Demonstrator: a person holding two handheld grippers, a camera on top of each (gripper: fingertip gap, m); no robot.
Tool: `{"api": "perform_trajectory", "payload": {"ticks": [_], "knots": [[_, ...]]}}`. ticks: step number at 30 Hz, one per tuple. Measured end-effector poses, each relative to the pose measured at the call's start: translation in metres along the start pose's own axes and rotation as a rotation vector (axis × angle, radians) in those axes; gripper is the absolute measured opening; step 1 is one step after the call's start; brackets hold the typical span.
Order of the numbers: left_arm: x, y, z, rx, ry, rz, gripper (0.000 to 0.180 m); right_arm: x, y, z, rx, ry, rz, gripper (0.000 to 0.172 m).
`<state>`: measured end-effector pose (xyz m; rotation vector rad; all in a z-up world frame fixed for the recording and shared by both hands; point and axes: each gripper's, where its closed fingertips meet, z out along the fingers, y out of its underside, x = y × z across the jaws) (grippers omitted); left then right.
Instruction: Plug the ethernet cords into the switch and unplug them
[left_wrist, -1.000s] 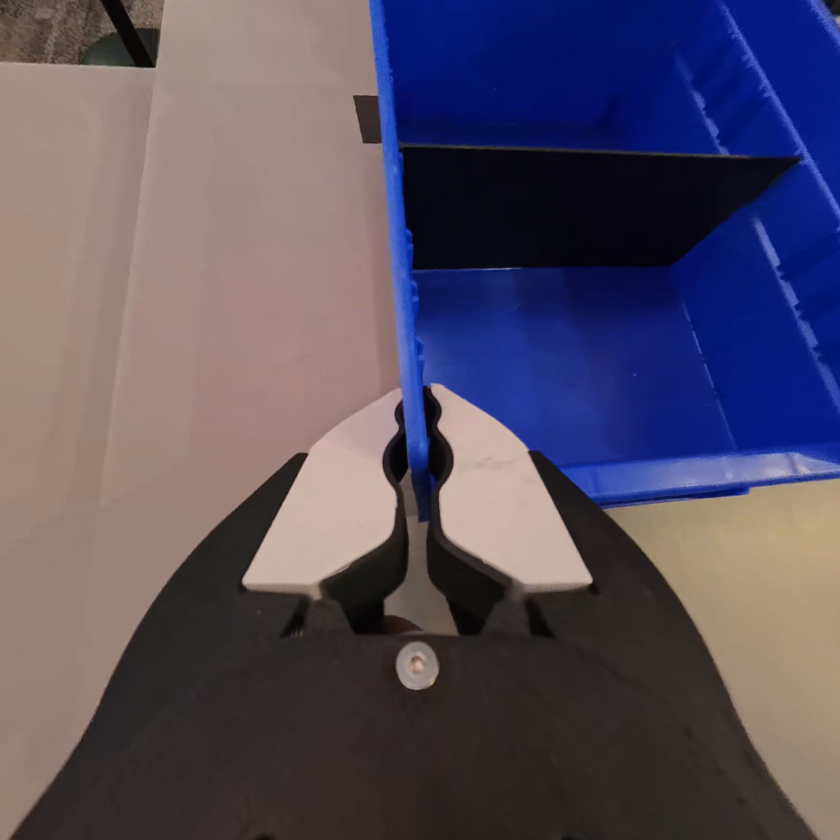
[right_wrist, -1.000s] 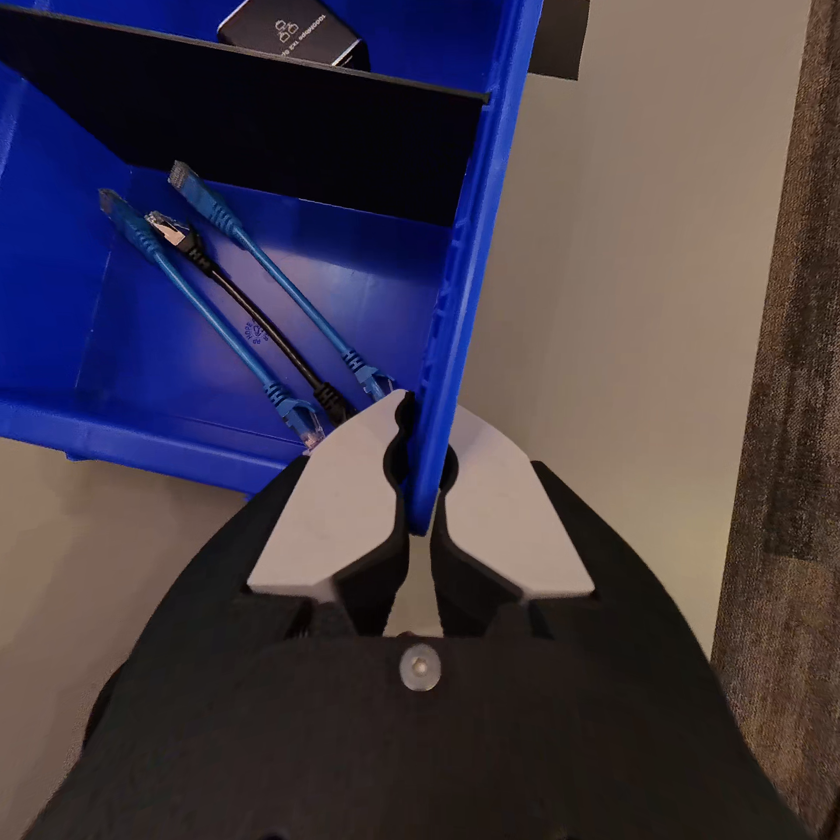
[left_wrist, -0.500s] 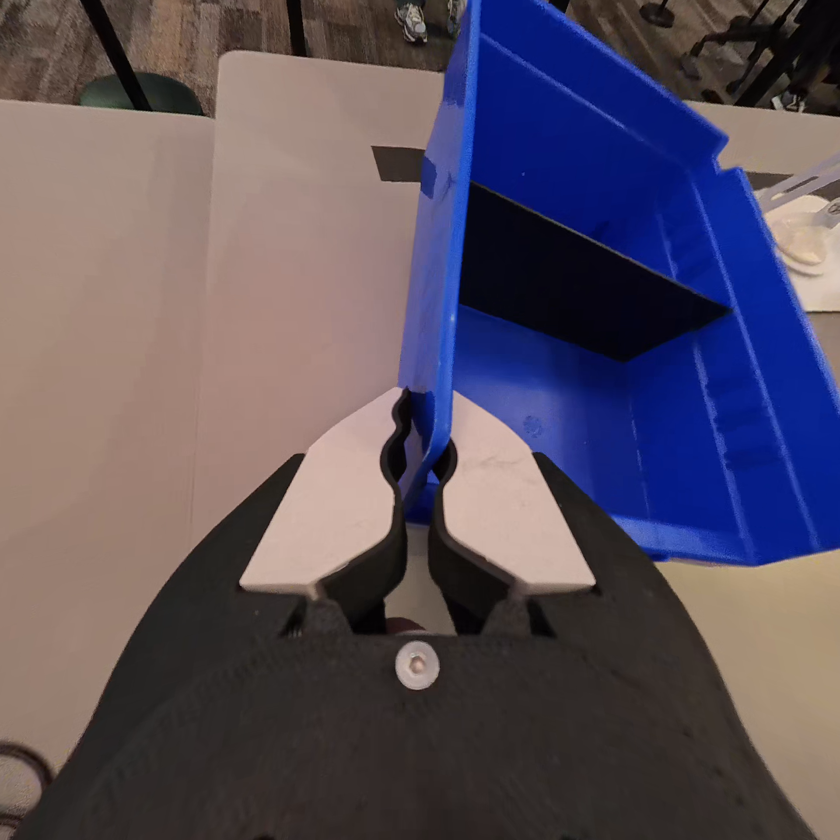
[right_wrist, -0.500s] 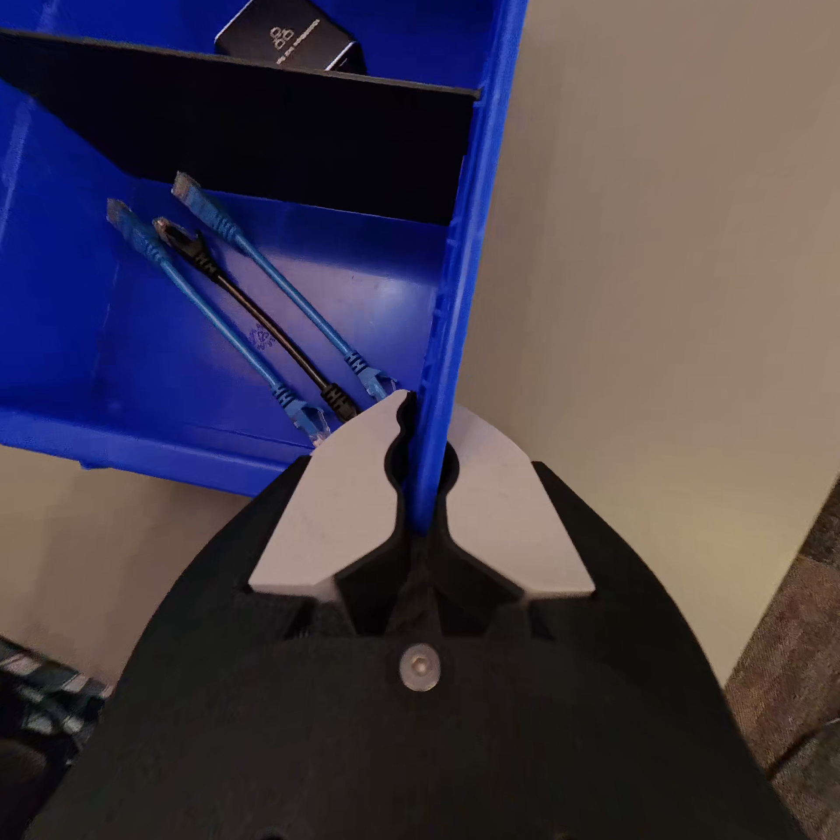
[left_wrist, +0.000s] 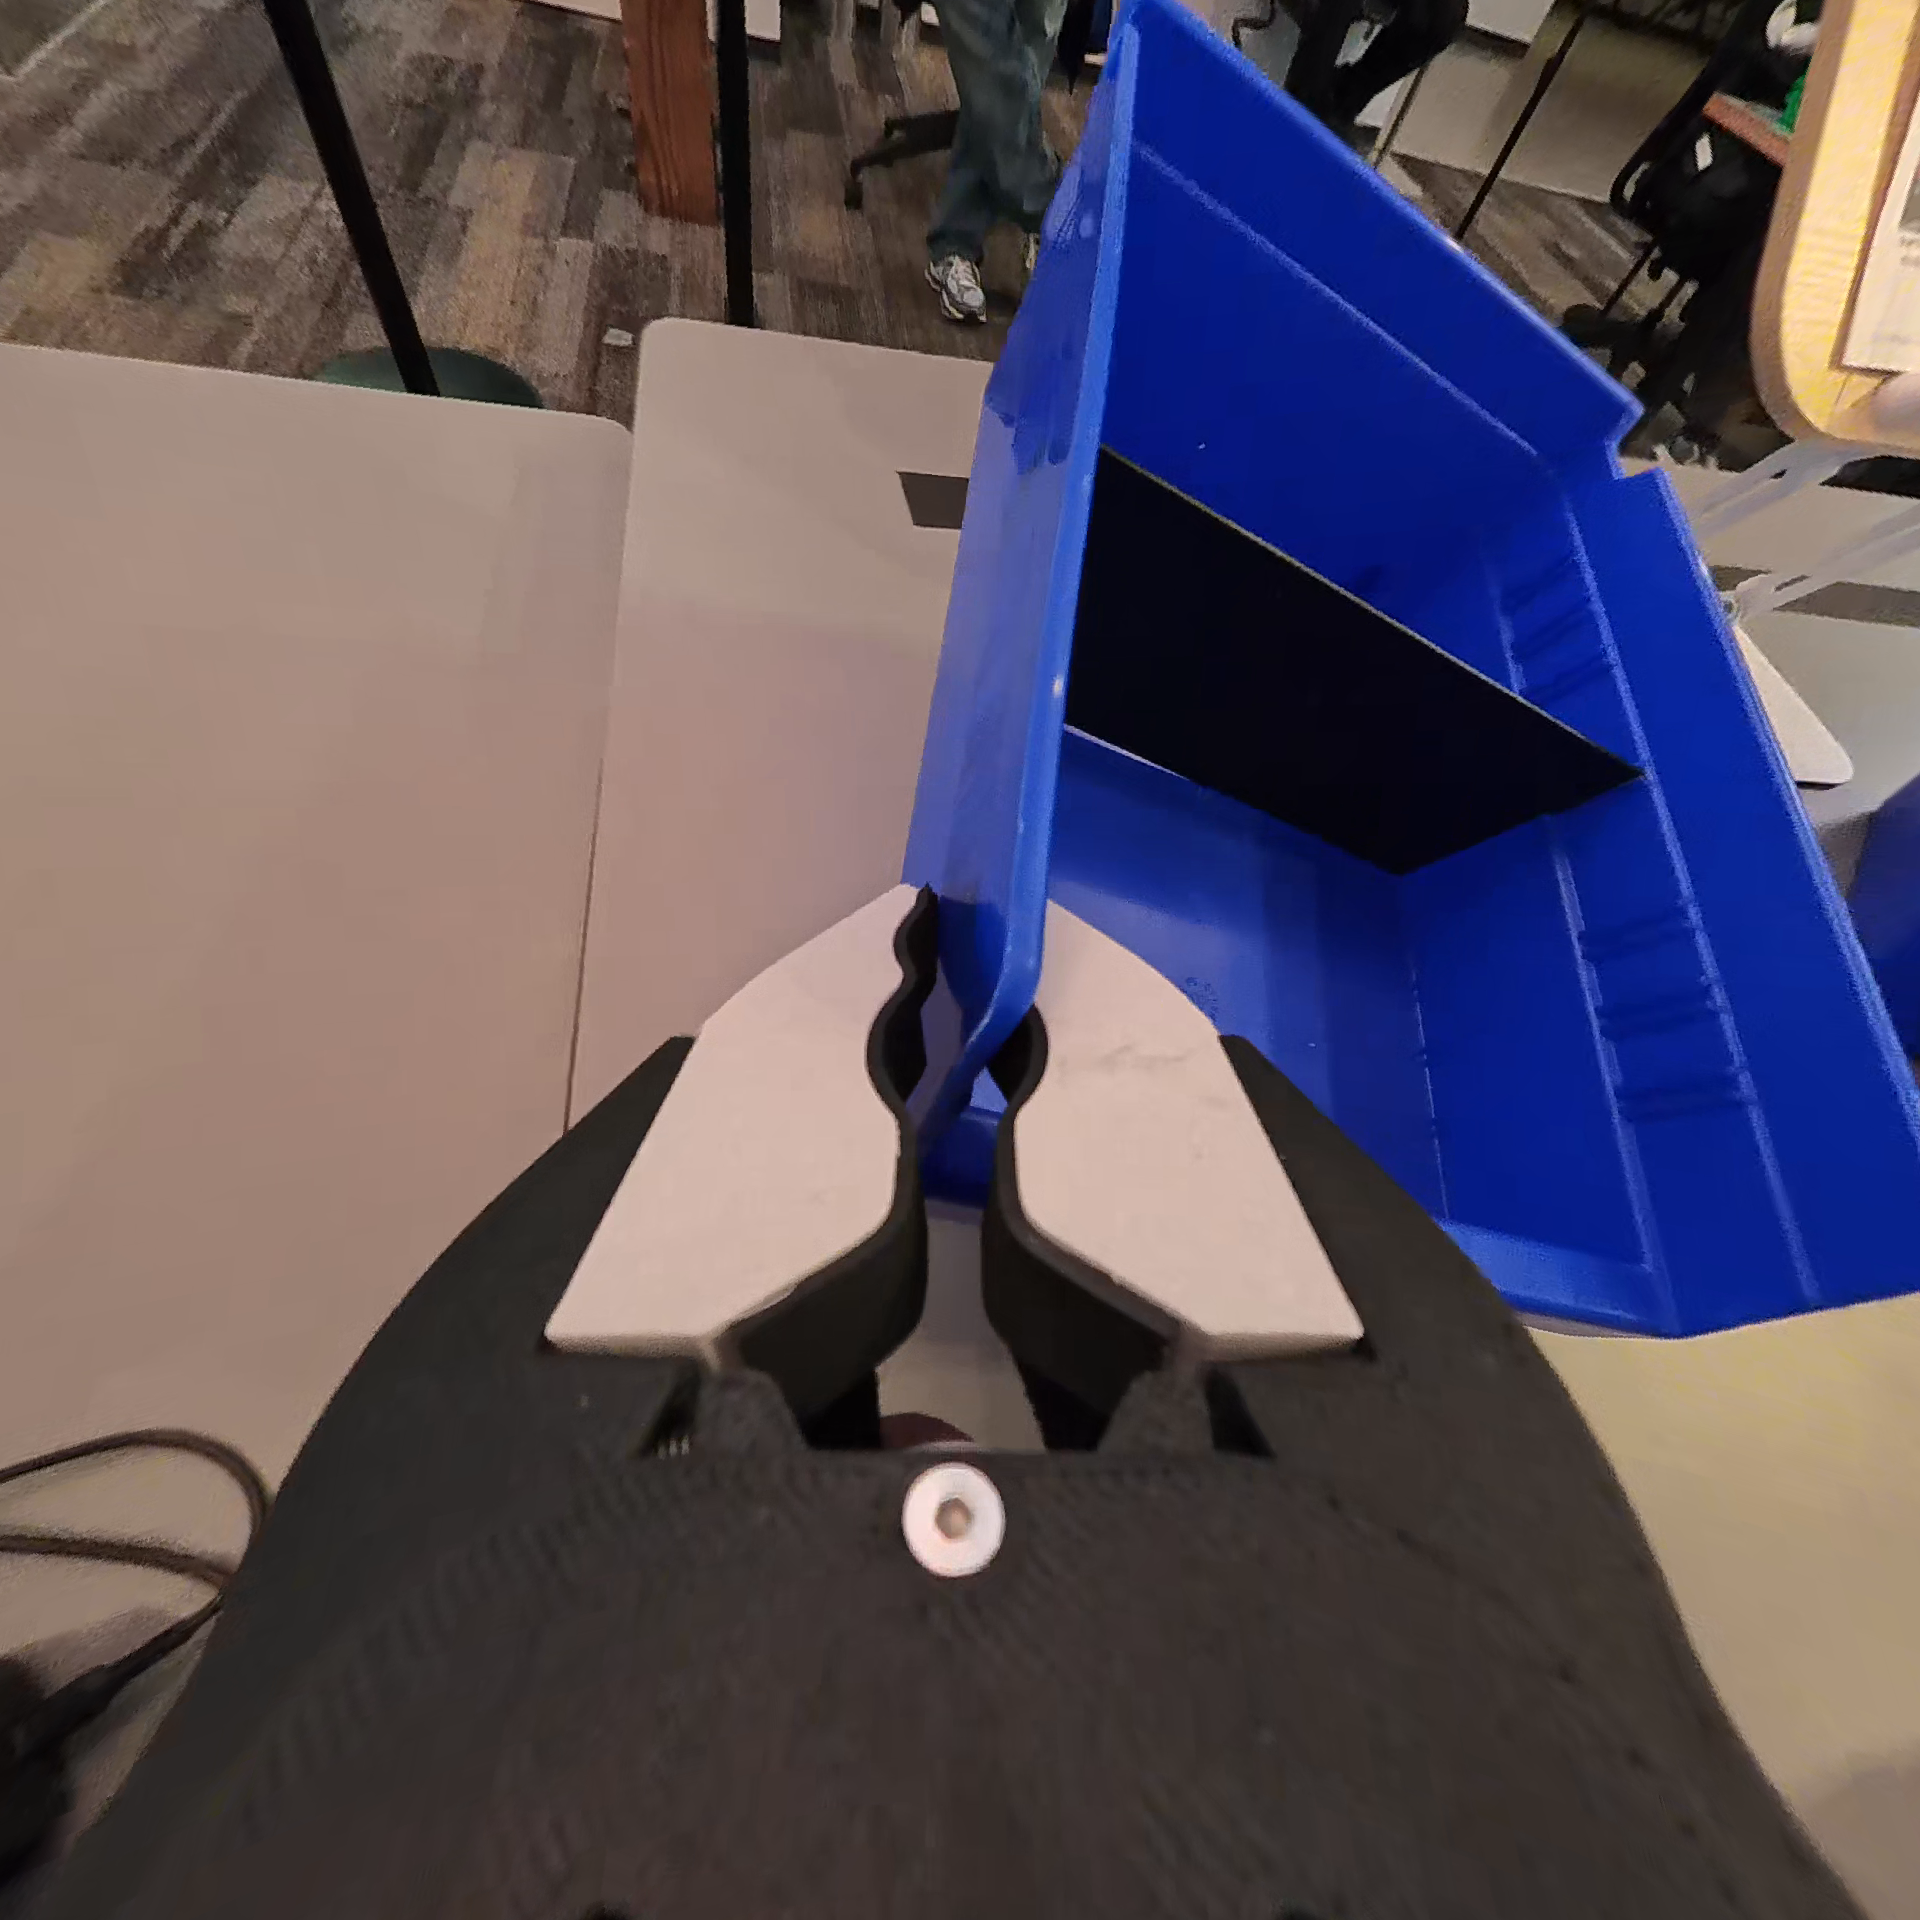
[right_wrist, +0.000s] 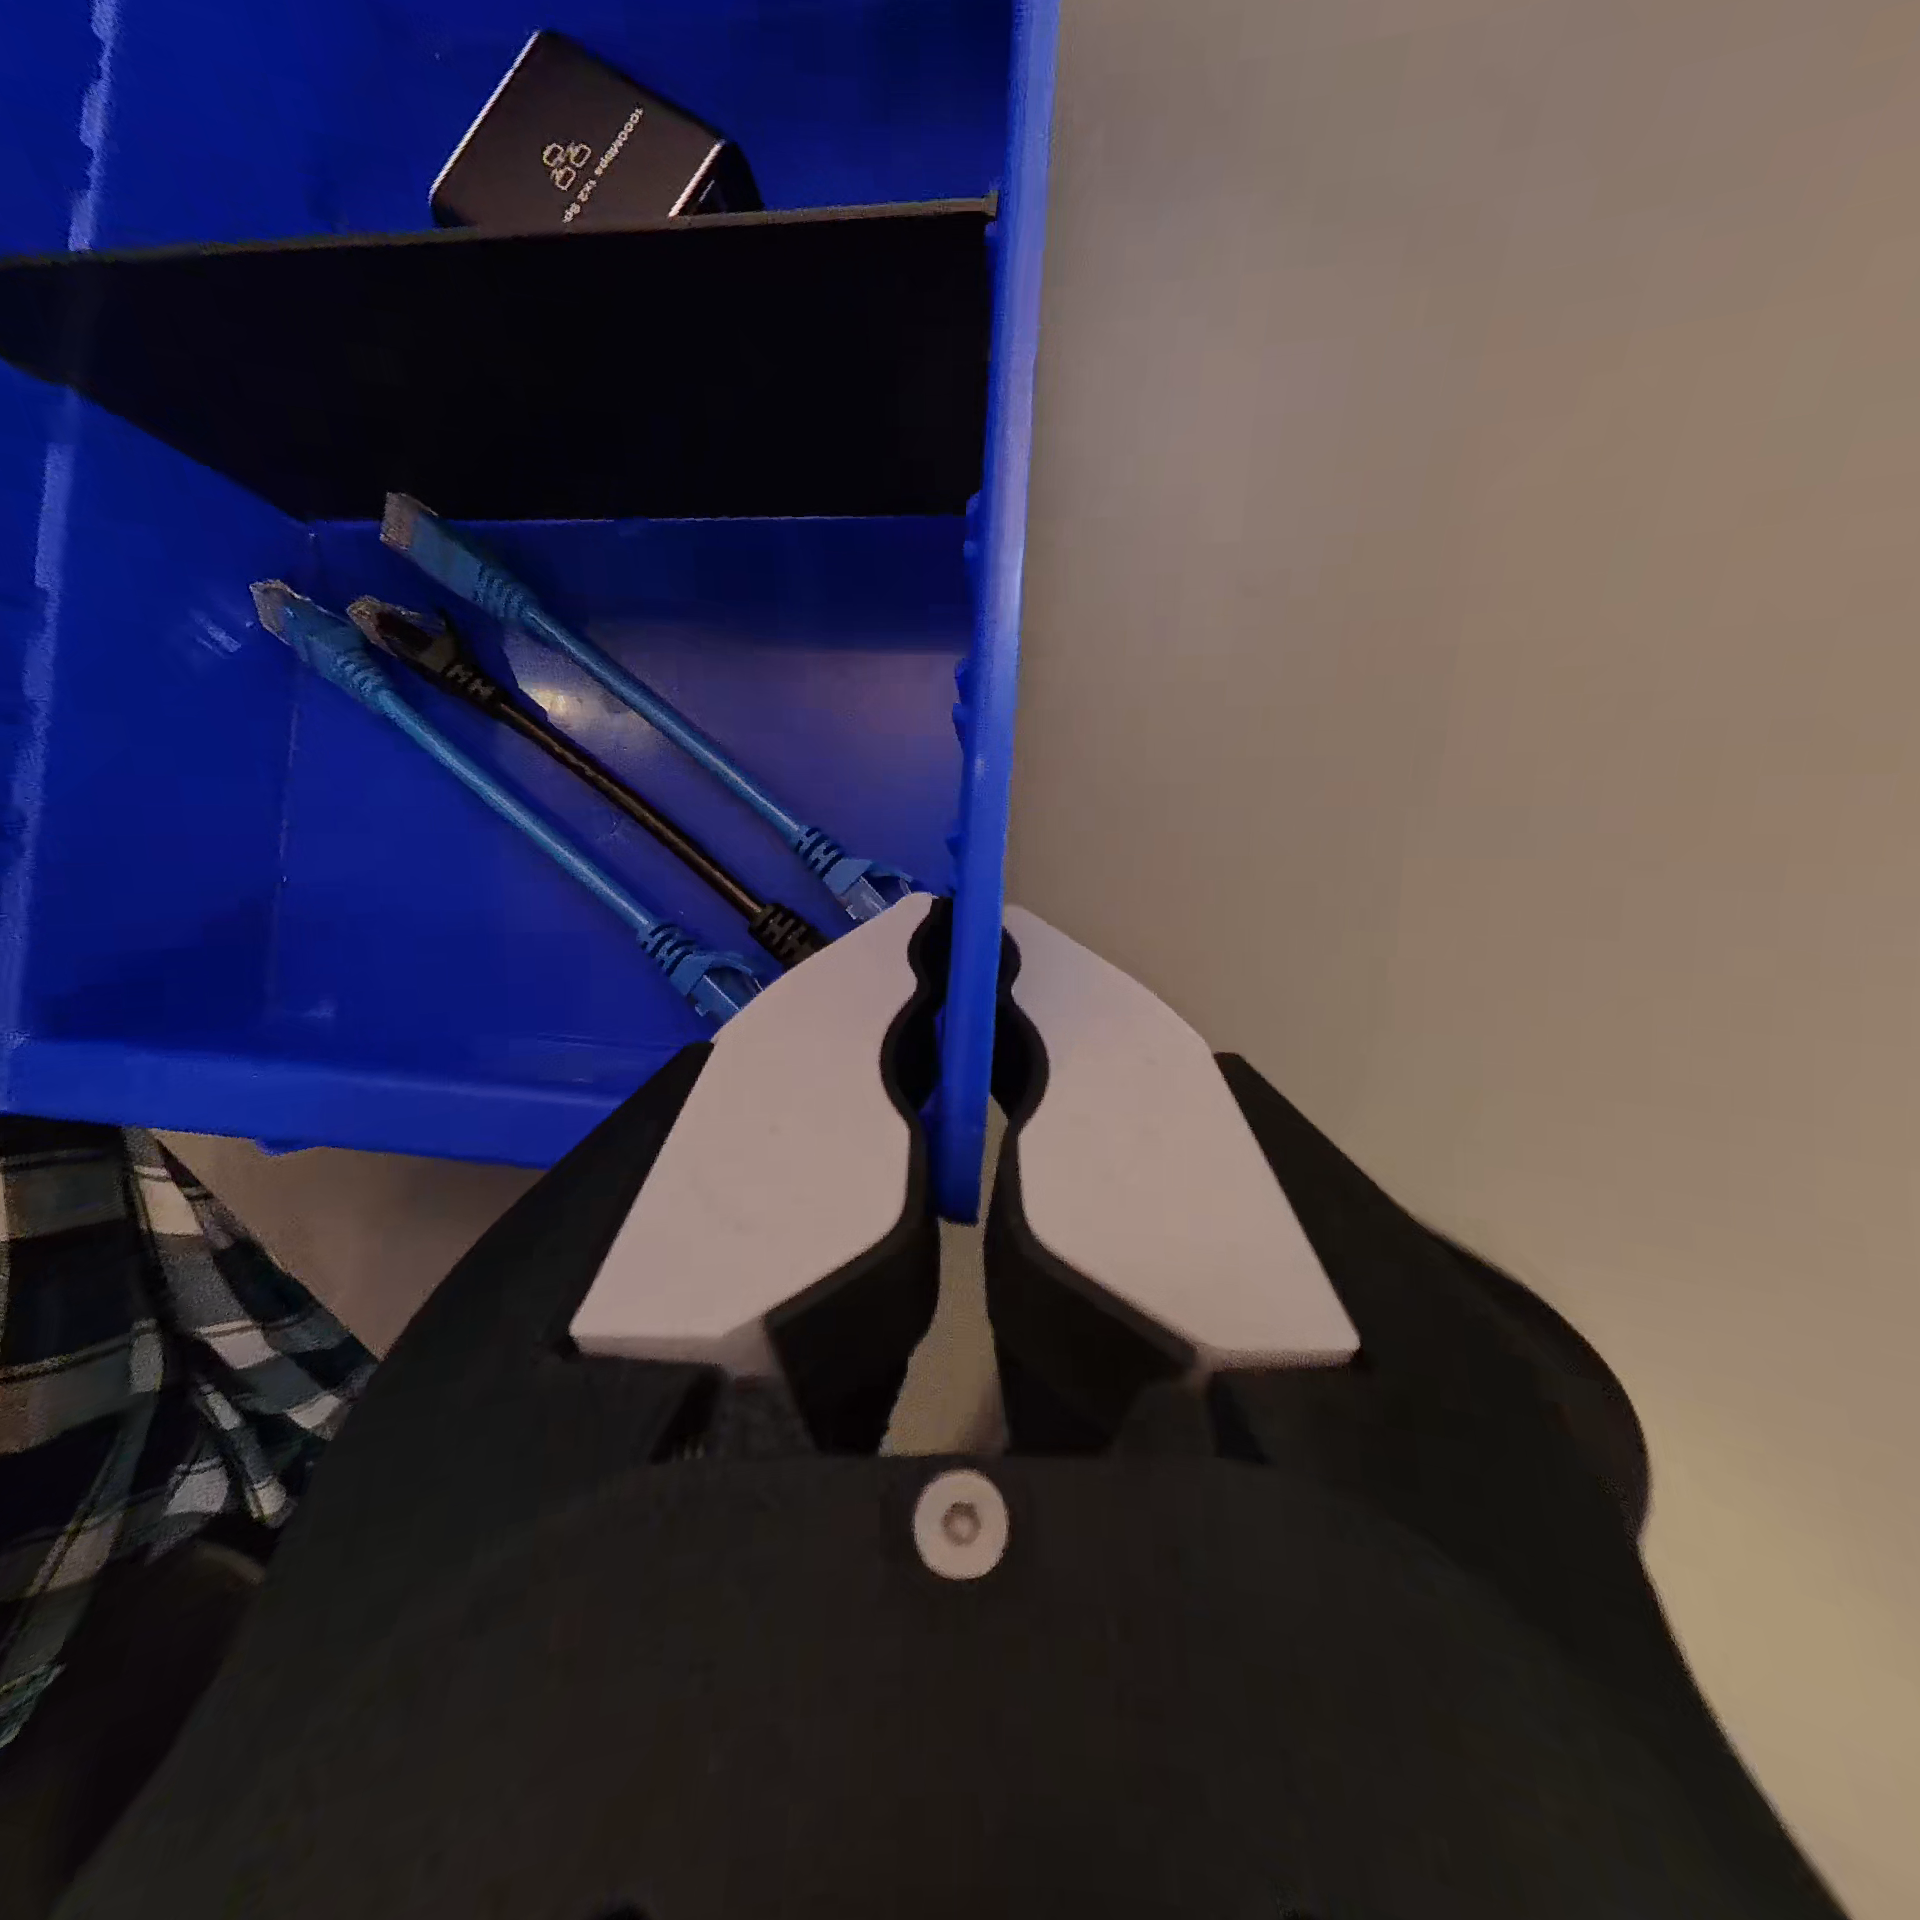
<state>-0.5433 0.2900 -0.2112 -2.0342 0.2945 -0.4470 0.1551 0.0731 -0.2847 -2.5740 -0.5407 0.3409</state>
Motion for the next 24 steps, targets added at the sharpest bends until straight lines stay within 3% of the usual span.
{"api": "perform_trajectory", "payload": {"ticks": [12,14,15,18,21,24], "knots": [[-0.025,0.013,-0.047,0.017,-0.082,-0.014,0.008,-0.089,-0.078,0.083,0.088,-0.146,-0.182,0.01],[-0.027,0.014,-0.051,0.018,-0.093,-0.012,0.008,-0.089,-0.088,0.078,0.123,-0.122,-0.236,0.041],[-0.028,0.014,-0.052,0.02,-0.097,-0.013,0.008,-0.087,-0.093,0.07,0.155,-0.109,-0.278,0.048],[-0.03,0.014,-0.058,0.031,-0.104,-0.021,0.008,-0.087,-0.096,0.034,0.253,-0.076,-0.498,0.057],[-0.031,0.013,-0.062,0.048,-0.11,-0.036,0.008,-0.126,-0.077,-0.005,0.331,-0.192,-0.857,0.048],[-0.031,0.011,-0.063,0.063,-0.111,-0.049,0.008,-0.145,-0.05,0.003,0.206,-0.267,-1.053,0.057]]}}
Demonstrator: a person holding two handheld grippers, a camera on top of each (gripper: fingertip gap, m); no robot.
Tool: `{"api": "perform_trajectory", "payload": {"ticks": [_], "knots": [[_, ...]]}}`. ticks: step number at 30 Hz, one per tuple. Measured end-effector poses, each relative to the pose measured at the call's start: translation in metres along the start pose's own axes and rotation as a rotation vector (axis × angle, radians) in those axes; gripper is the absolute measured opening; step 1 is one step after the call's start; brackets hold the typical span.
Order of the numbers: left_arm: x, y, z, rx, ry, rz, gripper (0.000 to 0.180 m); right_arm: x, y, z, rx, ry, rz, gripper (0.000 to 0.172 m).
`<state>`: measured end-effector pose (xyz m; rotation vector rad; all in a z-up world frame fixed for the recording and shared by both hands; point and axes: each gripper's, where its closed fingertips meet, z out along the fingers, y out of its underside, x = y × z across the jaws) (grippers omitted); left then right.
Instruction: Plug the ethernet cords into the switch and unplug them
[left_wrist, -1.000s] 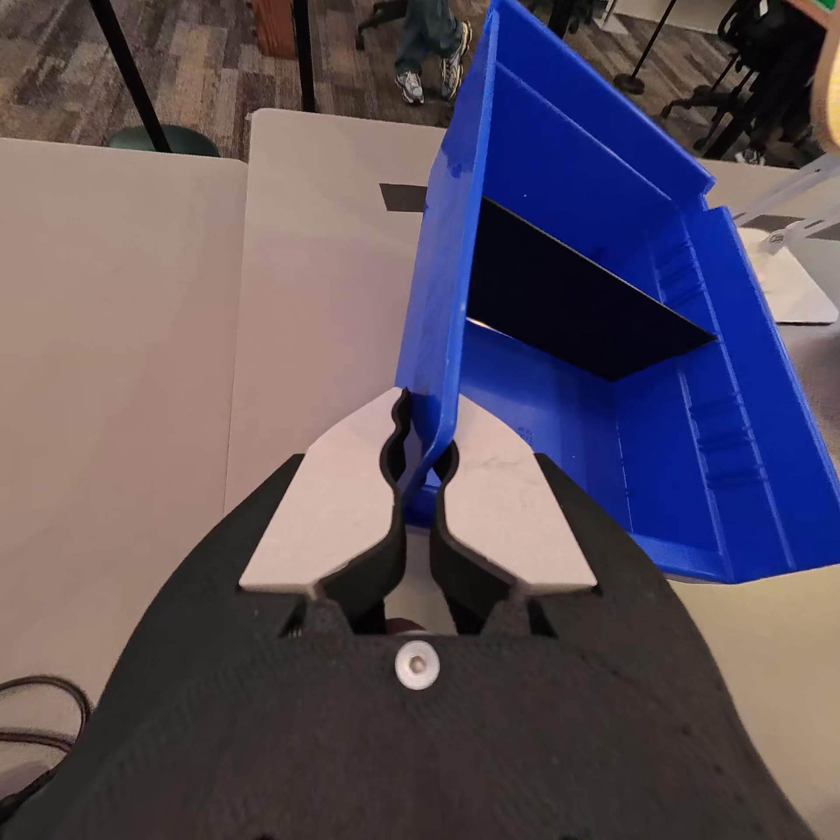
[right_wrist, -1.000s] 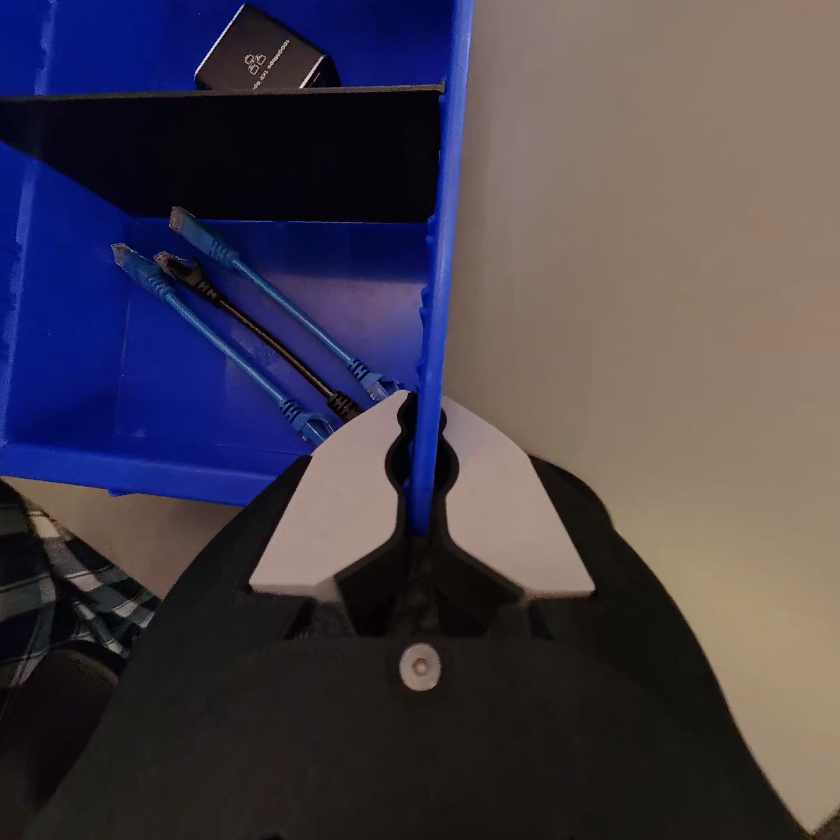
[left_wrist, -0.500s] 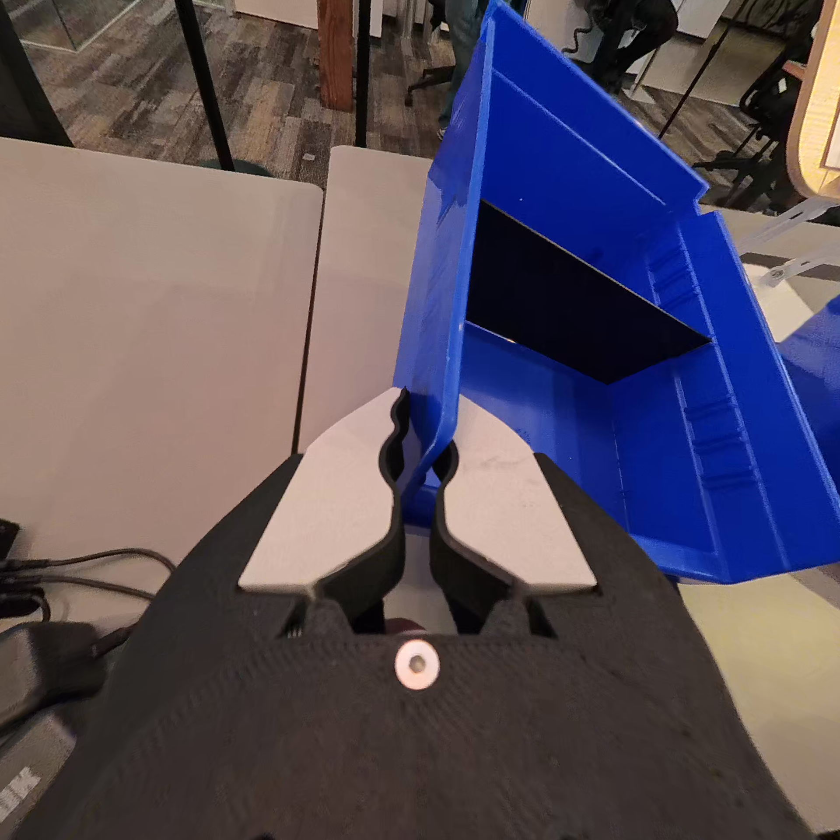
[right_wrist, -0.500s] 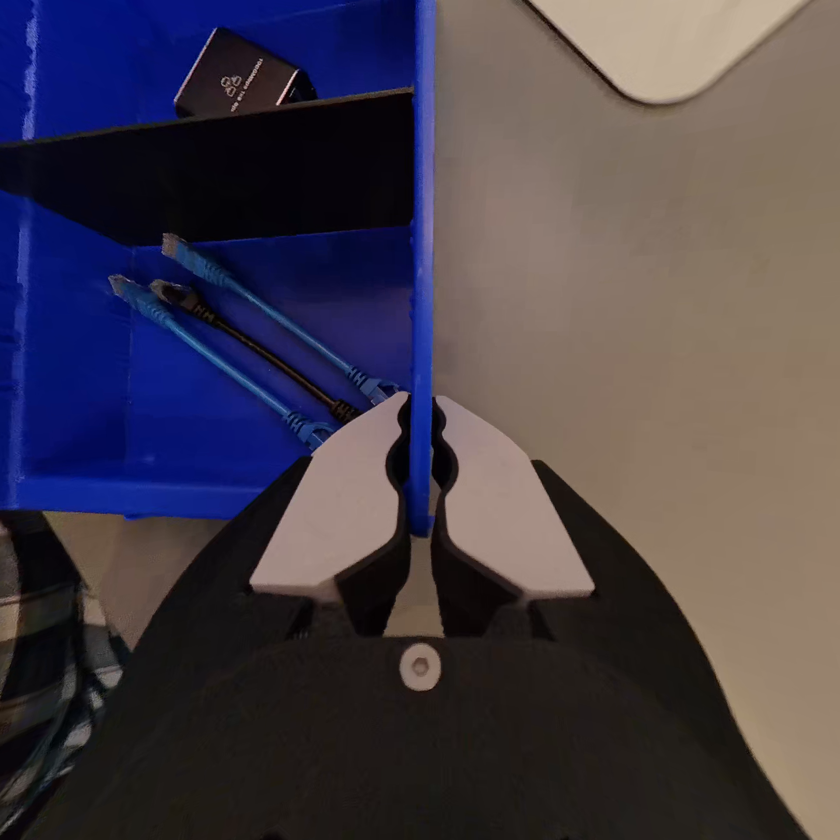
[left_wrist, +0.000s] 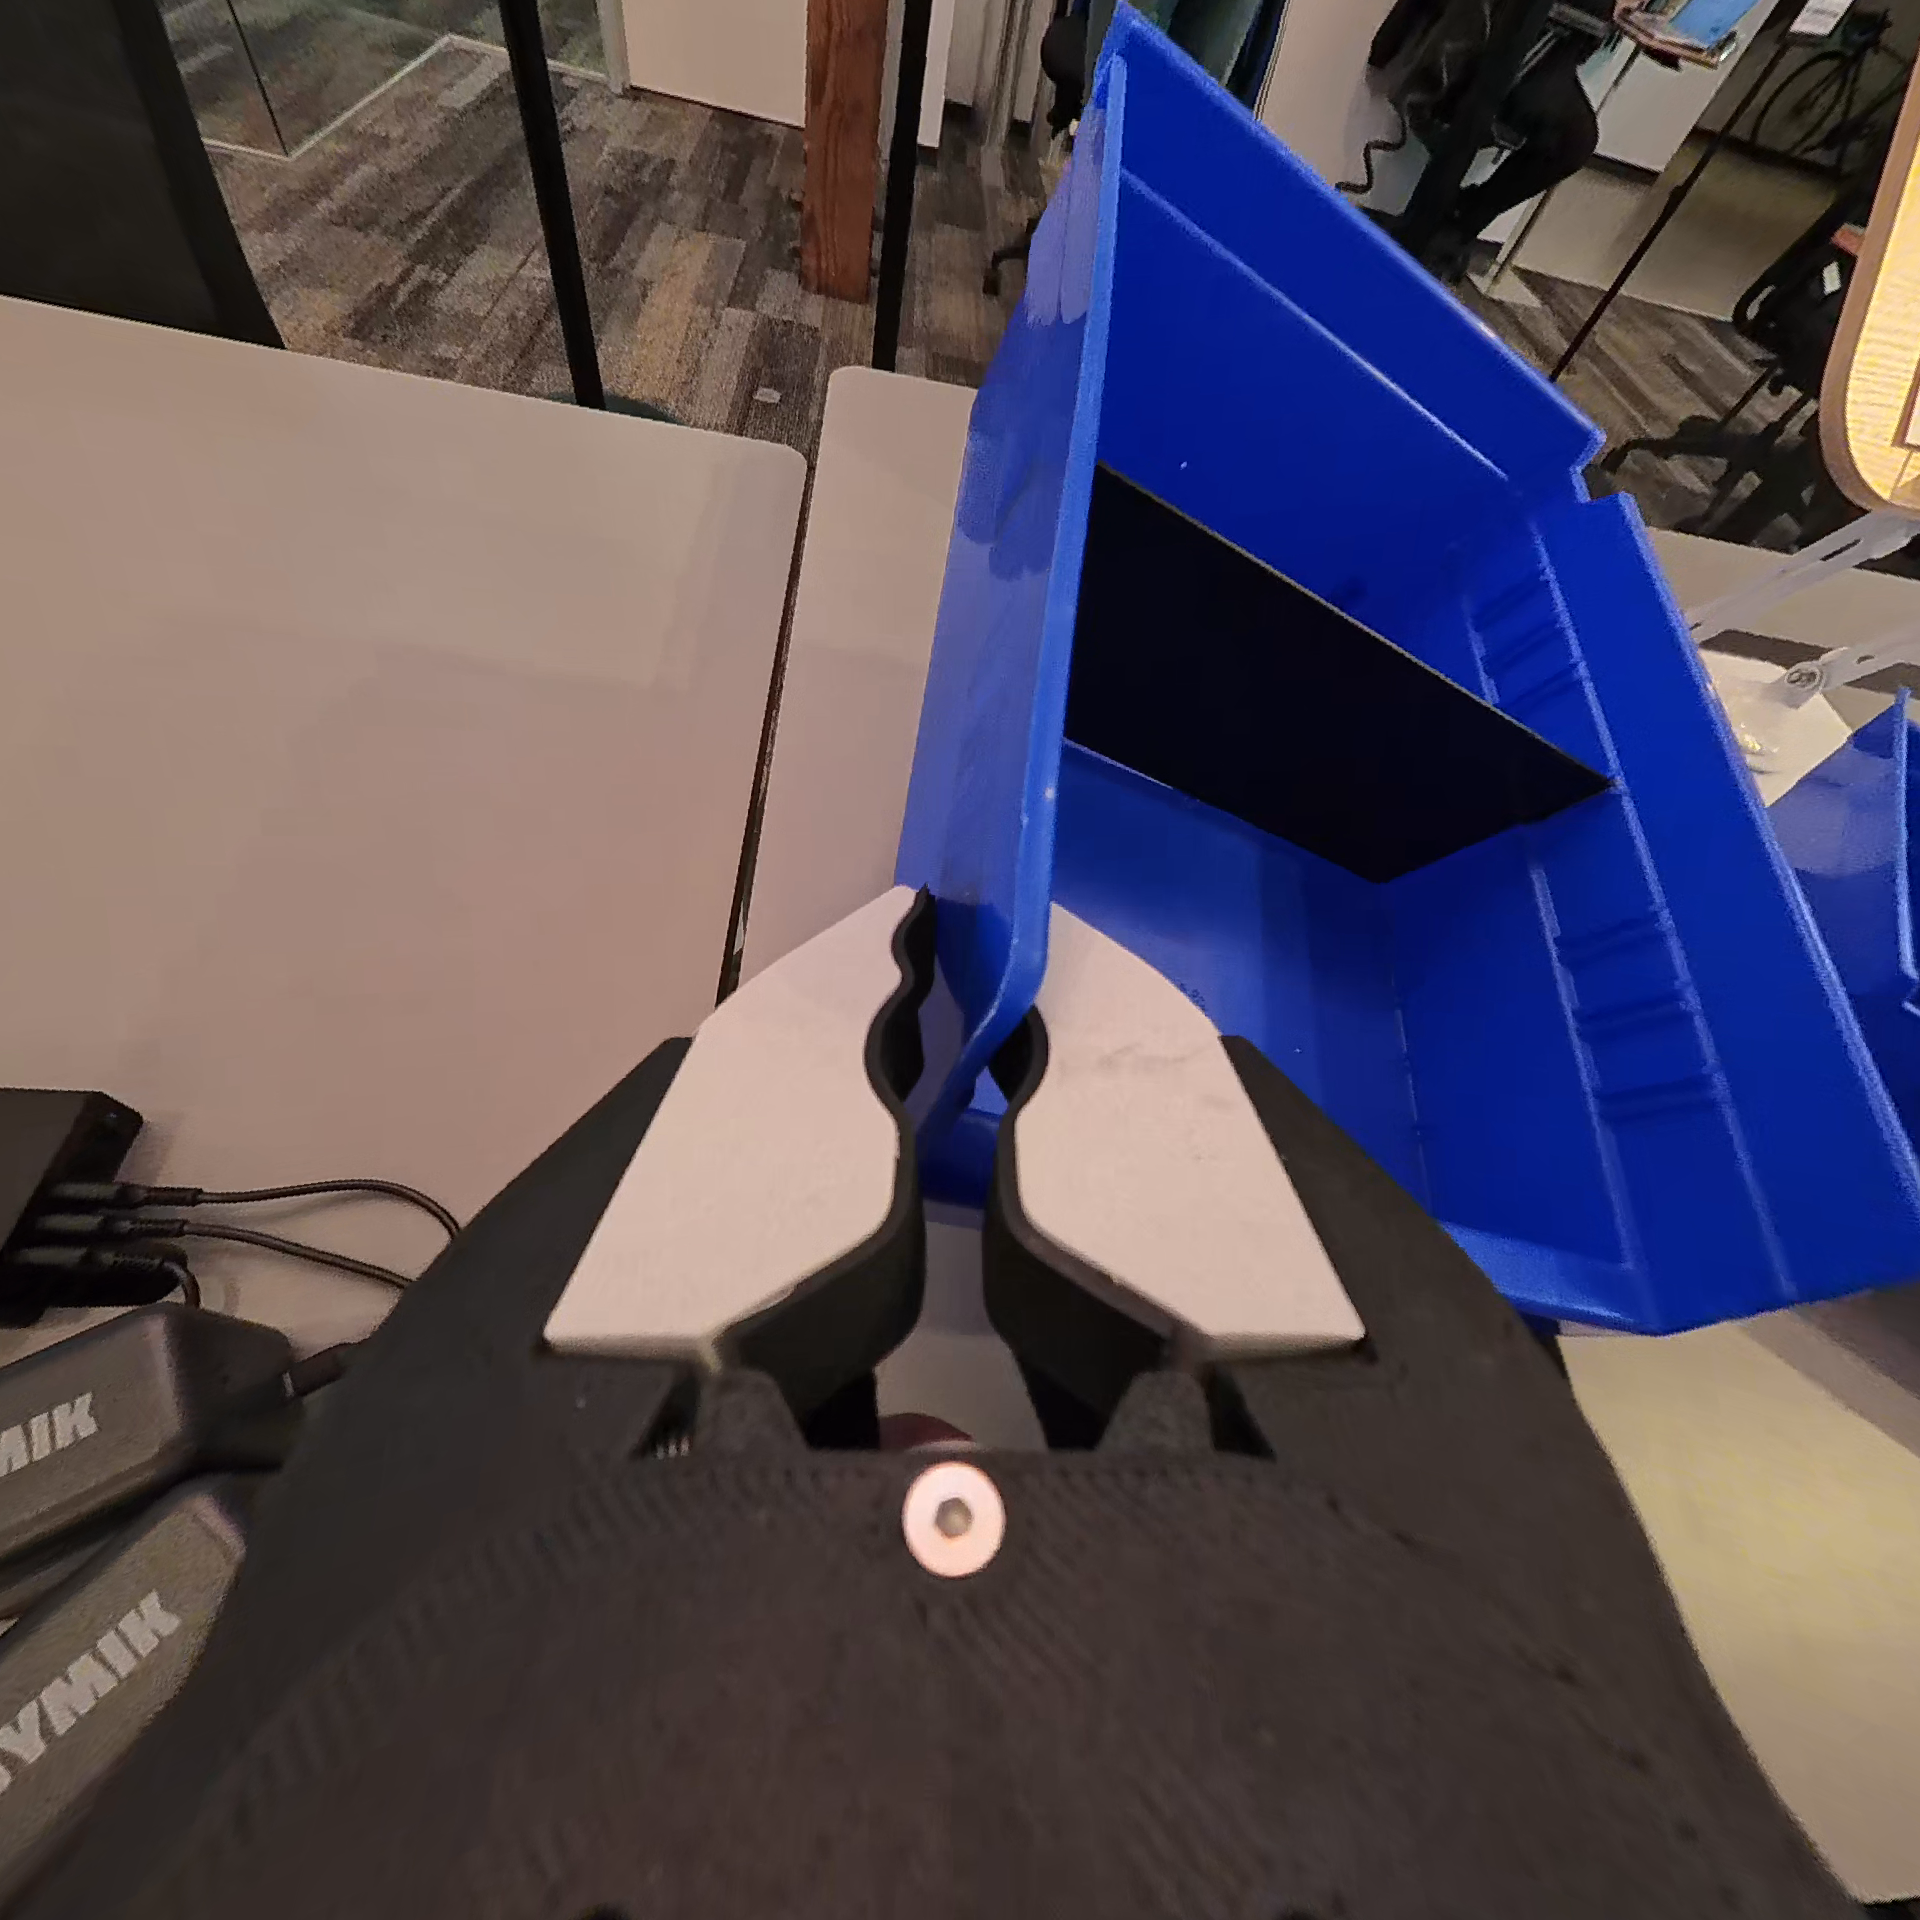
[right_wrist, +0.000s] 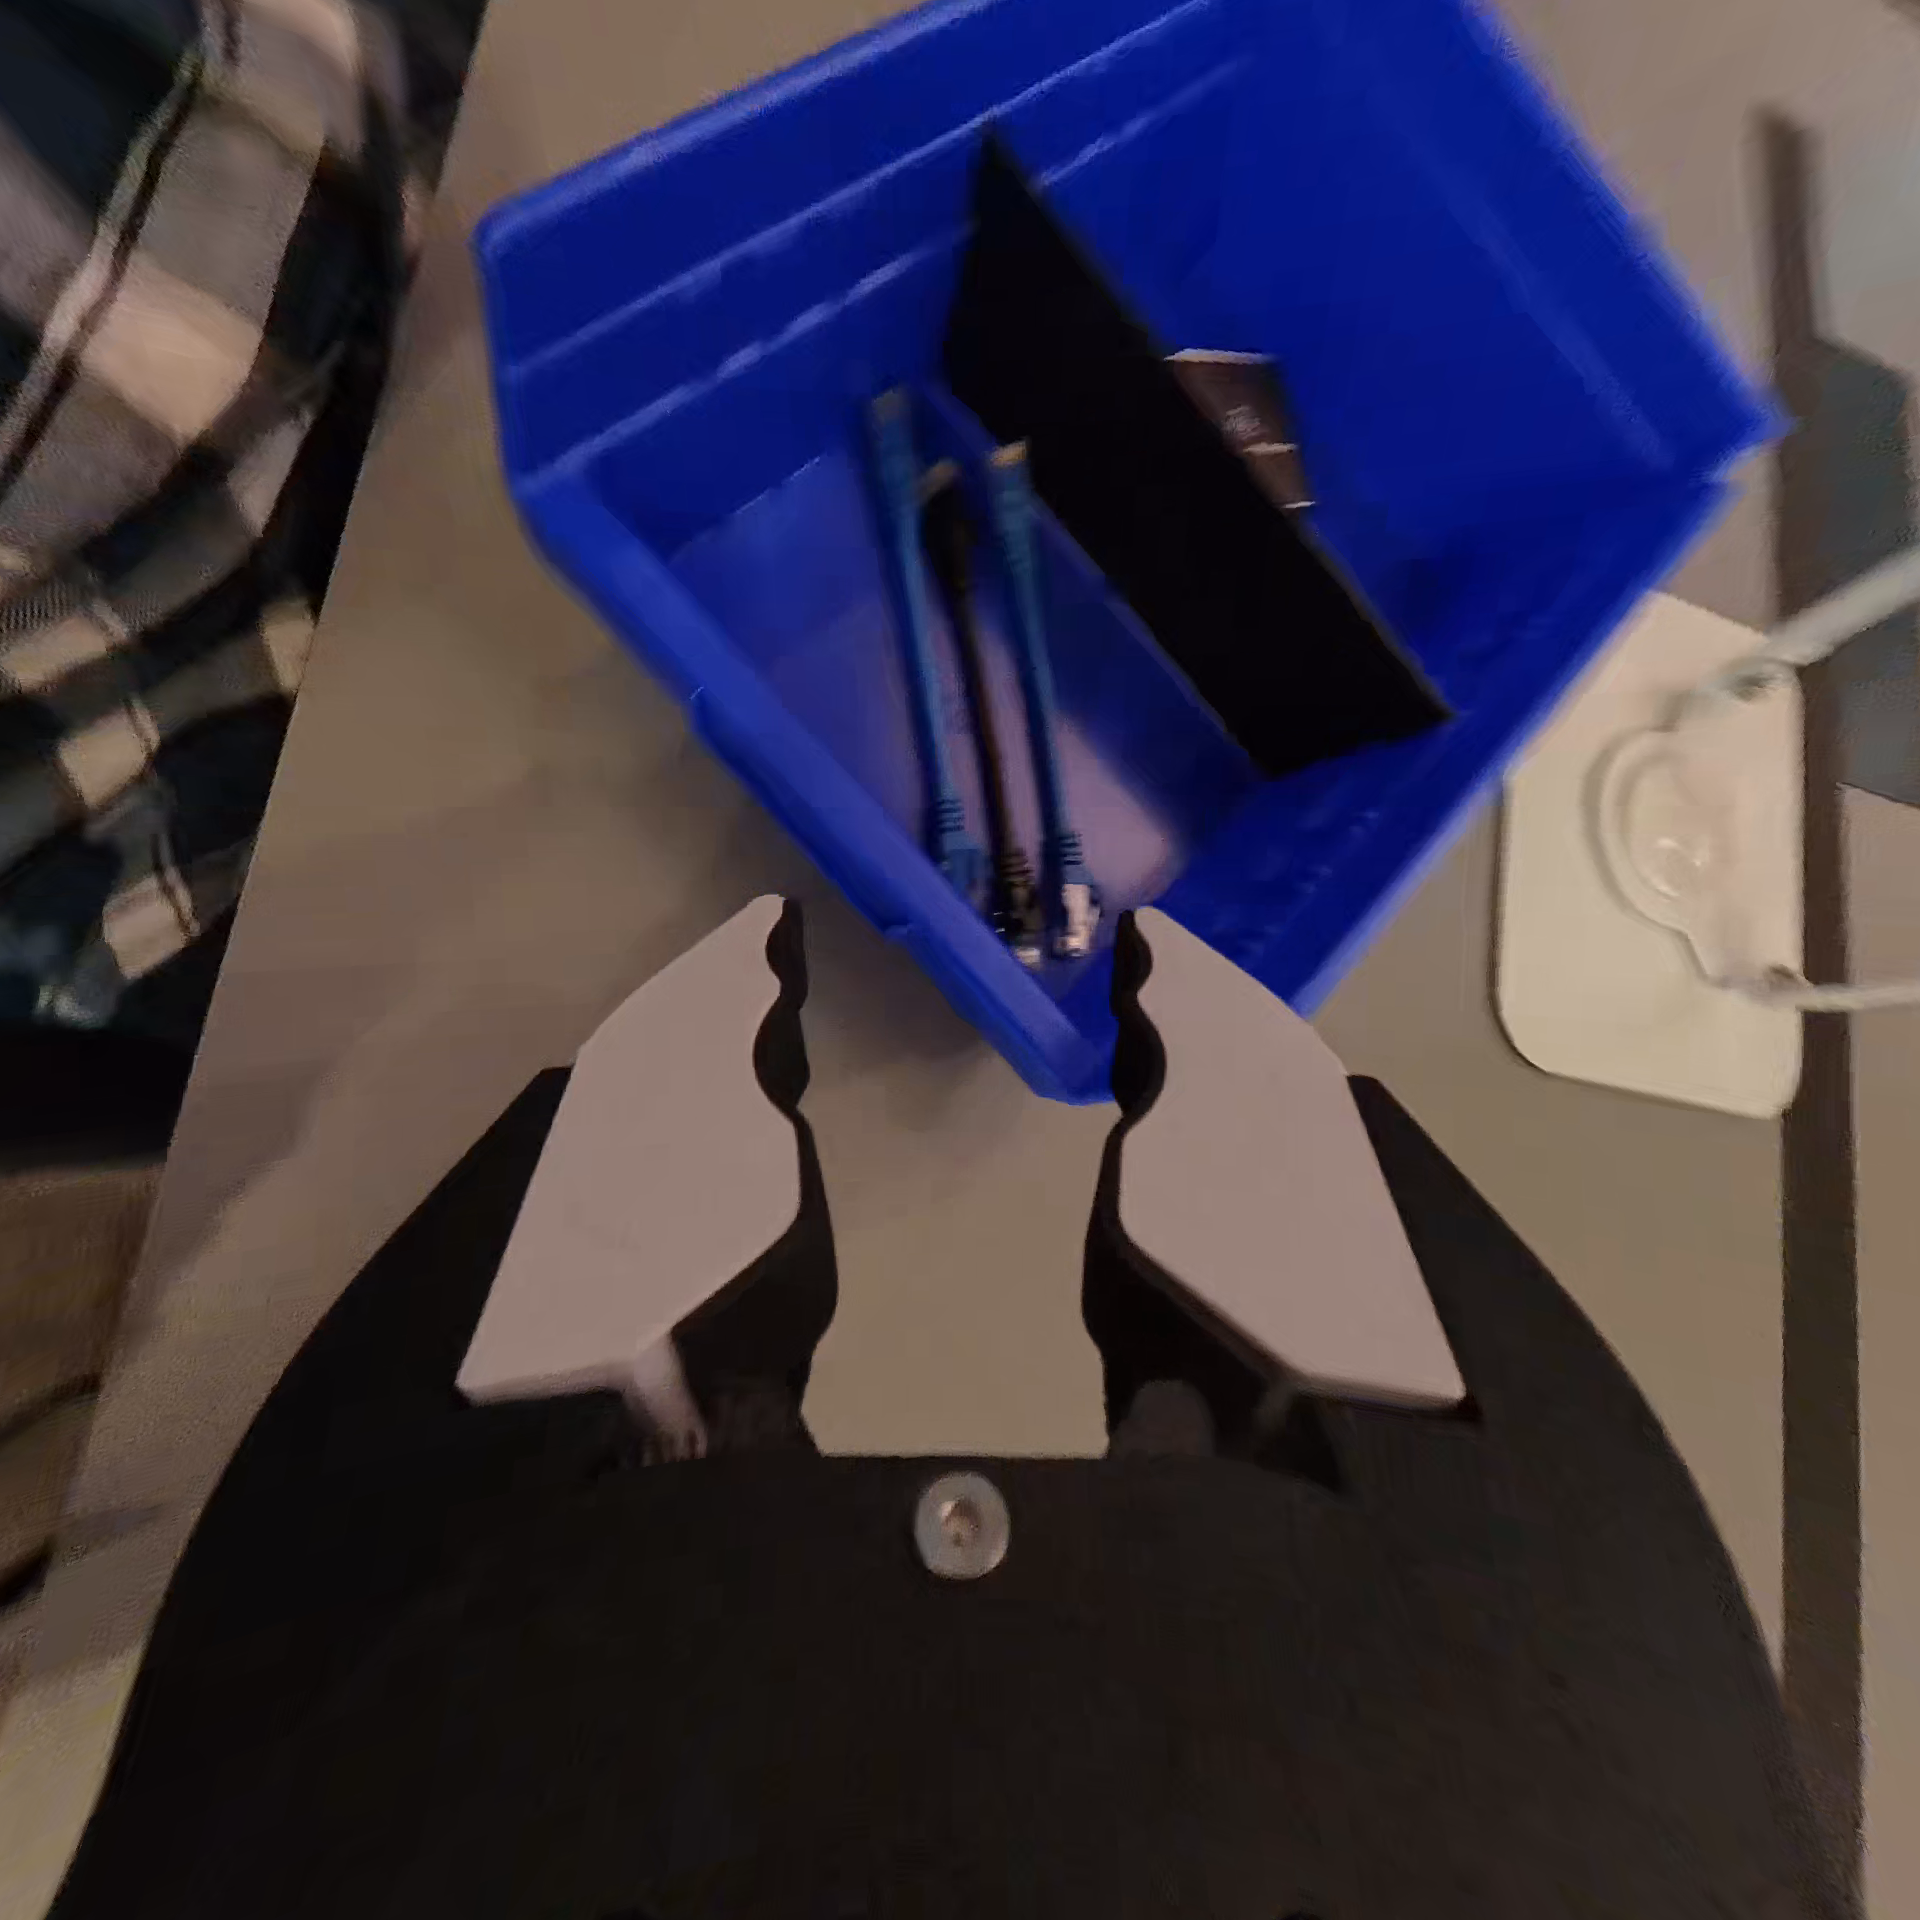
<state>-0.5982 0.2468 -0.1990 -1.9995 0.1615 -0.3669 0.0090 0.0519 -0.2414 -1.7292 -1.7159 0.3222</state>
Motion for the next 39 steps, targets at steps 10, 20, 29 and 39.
{"api": "perform_trajectory", "payload": {"ticks": [10,20,29,39], "knots": [[0.005,-0.001,-0.007,0.038,-0.007,-0.033,0.008,-0.021,0.025,0.081,-0.176,-0.199,-0.274,0.033],[-0.011,-0.007,-0.026,0.086,-0.033,-0.052,0.008,-0.004,-0.04,0.142,-0.165,-0.235,-0.295,0.027],[-0.037,-0.016,-0.071,0.145,-0.098,-0.069,0.008,0.069,-0.121,0.236,-0.253,-0.13,-0.066,0.027],[-0.049,-0.011,-0.106,0.168,-0.151,-0.08,0.009,0.163,-0.202,0.338,-0.34,0.056,0.236,0.027]]}}
